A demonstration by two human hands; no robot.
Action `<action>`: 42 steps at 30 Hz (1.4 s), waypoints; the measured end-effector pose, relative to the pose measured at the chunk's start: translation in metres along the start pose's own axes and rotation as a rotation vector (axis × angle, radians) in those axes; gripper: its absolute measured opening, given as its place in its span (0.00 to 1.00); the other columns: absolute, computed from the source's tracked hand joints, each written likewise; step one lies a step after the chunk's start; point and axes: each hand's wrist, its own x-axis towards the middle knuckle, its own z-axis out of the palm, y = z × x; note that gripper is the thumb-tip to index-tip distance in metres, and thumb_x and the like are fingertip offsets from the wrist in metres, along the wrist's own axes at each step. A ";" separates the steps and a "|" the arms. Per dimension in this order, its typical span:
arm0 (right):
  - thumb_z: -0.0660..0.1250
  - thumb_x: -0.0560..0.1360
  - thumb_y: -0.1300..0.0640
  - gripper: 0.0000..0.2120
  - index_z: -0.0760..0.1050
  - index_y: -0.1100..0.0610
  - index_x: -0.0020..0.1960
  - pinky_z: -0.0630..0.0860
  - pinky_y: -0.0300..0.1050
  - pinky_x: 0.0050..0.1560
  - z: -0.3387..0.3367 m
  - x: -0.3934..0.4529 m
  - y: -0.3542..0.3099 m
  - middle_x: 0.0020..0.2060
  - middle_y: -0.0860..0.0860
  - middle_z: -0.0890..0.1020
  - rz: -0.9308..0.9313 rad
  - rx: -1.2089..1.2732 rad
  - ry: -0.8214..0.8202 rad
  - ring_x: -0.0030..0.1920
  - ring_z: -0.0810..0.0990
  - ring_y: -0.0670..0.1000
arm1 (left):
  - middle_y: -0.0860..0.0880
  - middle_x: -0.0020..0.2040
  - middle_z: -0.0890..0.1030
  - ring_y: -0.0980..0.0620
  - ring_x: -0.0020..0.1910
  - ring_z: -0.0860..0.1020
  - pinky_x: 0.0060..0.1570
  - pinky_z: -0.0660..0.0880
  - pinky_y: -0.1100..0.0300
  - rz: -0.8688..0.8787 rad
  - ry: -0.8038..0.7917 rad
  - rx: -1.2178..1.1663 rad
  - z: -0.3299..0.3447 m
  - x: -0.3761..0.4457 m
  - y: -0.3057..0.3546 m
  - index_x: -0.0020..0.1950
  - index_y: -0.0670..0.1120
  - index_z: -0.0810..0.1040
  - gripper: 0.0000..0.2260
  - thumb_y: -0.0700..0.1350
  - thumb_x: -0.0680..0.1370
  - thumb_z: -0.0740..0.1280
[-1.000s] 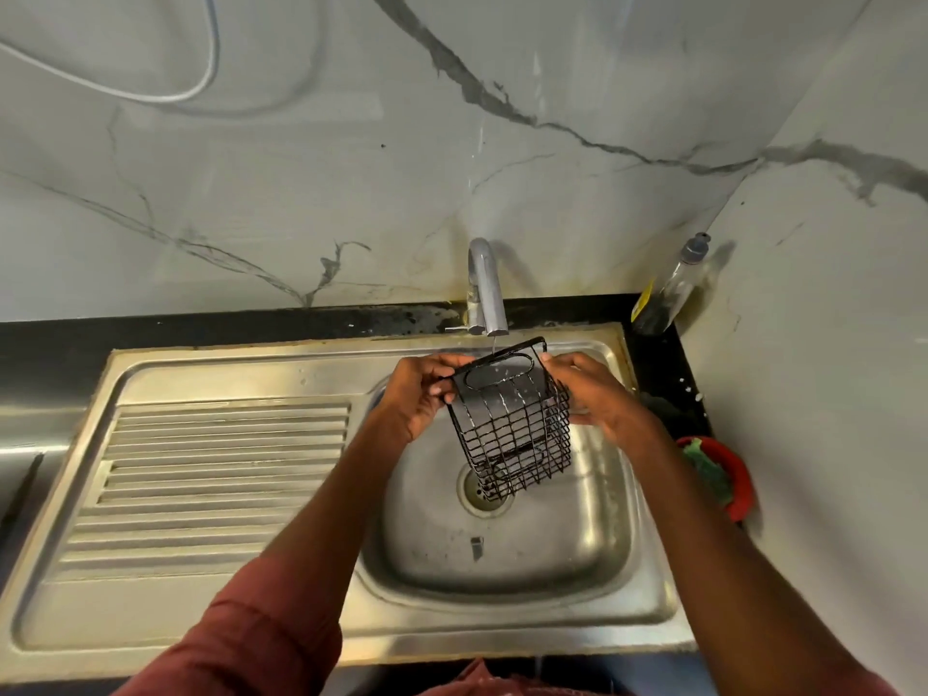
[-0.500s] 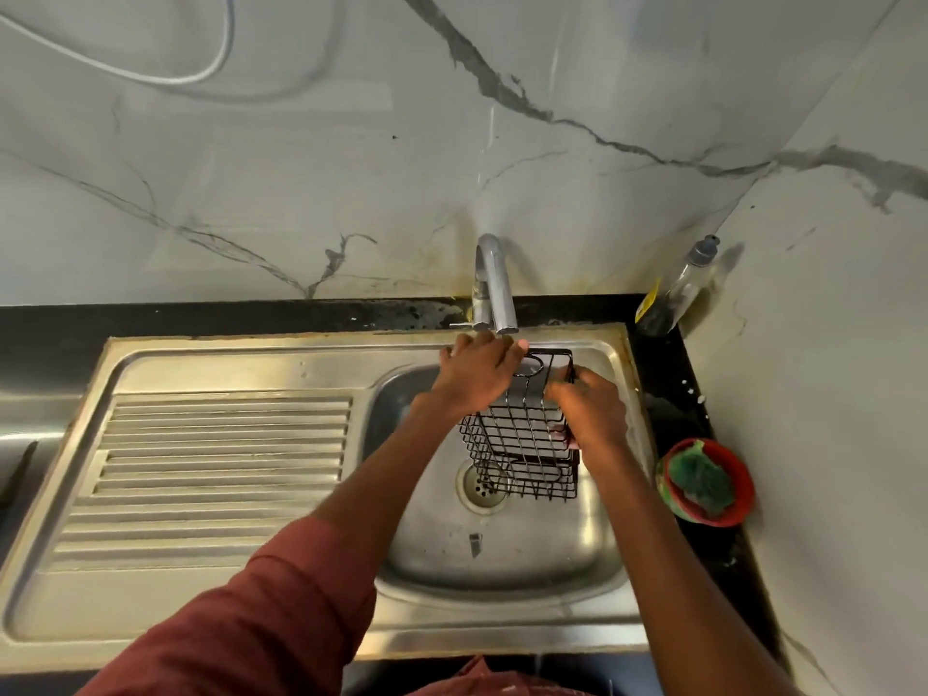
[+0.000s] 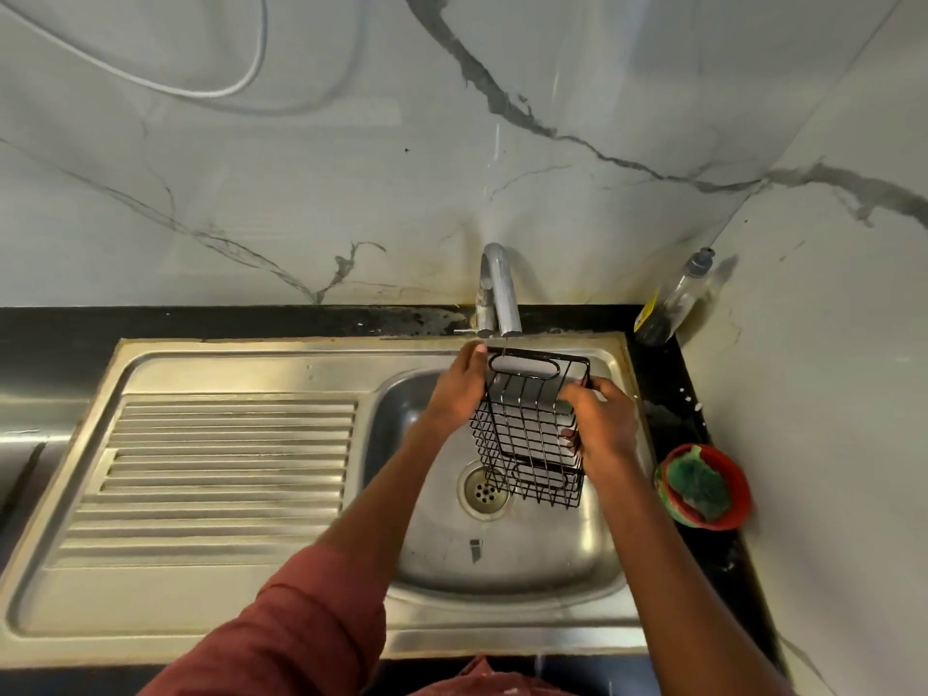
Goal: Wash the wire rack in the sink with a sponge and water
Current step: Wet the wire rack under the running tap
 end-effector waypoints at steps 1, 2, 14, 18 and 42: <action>0.73 0.65 0.48 0.11 0.82 0.45 0.47 0.84 0.56 0.39 0.003 -0.001 0.001 0.36 0.48 0.84 0.004 0.014 0.000 0.36 0.85 0.56 | 0.40 0.74 0.74 0.38 0.73 0.72 0.71 0.68 0.43 -0.093 0.033 -0.119 0.003 -0.005 0.000 0.77 0.47 0.70 0.27 0.62 0.86 0.50; 0.72 0.65 0.46 0.11 0.81 0.43 0.48 0.84 0.57 0.39 0.005 -0.002 0.002 0.36 0.48 0.85 0.003 0.014 0.003 0.36 0.86 0.56 | 0.40 0.73 0.75 0.37 0.73 0.72 0.72 0.68 0.42 -0.156 0.093 -0.211 0.008 -0.010 0.002 0.77 0.46 0.71 0.28 0.62 0.86 0.51; 0.73 0.74 0.52 0.11 0.81 0.51 0.56 0.75 0.45 0.42 -0.013 0.018 -0.025 0.48 0.53 0.84 0.129 0.010 -0.358 0.40 0.83 0.56 | 0.47 0.43 0.85 0.50 0.44 0.82 0.52 0.76 0.54 -0.048 0.087 -0.532 -0.020 -0.029 -0.008 0.54 0.40 0.82 0.14 0.52 0.80 0.72; 0.76 0.66 0.41 0.28 0.79 0.54 0.60 0.77 0.50 0.52 0.007 0.030 -0.037 0.62 0.59 0.82 0.241 -0.007 -0.487 0.54 0.81 0.58 | 0.47 0.32 0.81 0.52 0.32 0.77 0.44 0.74 0.55 -0.123 0.060 -0.496 -0.033 -0.026 -0.012 0.47 0.41 0.83 0.15 0.52 0.82 0.68; 0.42 0.85 0.40 0.25 0.59 0.42 0.80 0.39 0.60 0.77 0.039 -0.025 -0.020 0.79 0.40 0.61 -0.986 -1.113 -0.398 0.81 0.52 0.46 | 0.48 0.32 0.76 0.56 0.28 0.72 0.30 0.70 0.63 -0.068 0.320 -0.683 -0.025 -0.027 -0.035 0.44 0.42 0.81 0.13 0.47 0.84 0.66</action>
